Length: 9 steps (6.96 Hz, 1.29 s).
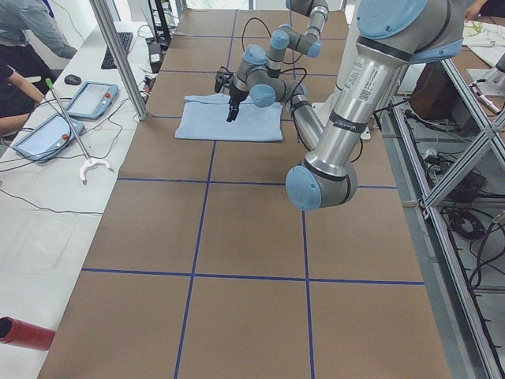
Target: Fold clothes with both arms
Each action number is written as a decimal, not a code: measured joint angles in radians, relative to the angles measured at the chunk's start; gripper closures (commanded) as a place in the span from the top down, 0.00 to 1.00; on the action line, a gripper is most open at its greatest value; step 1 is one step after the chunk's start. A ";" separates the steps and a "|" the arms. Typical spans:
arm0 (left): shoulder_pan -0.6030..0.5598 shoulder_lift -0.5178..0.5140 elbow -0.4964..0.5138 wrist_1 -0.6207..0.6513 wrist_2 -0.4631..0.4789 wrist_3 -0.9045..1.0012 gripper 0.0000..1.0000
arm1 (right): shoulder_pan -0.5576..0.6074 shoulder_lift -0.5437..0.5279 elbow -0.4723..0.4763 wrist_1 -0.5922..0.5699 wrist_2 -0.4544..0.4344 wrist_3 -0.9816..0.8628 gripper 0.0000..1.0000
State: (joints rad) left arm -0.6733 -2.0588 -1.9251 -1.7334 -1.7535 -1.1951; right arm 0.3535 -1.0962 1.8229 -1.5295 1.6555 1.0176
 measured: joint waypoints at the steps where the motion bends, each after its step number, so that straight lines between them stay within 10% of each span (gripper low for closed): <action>1: 0.008 0.002 0.000 0.000 0.000 -0.007 1.00 | -0.009 0.003 -0.011 -0.018 -0.001 -0.008 1.00; 9: 0.059 0.005 0.011 -0.008 0.006 -0.048 1.00 | 0.001 -0.002 -0.028 -0.094 -0.003 -0.085 1.00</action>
State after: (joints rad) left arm -0.6139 -2.0541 -1.9145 -1.7410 -1.7473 -1.2433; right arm 0.3545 -1.0984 1.7950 -1.6238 1.6521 0.9322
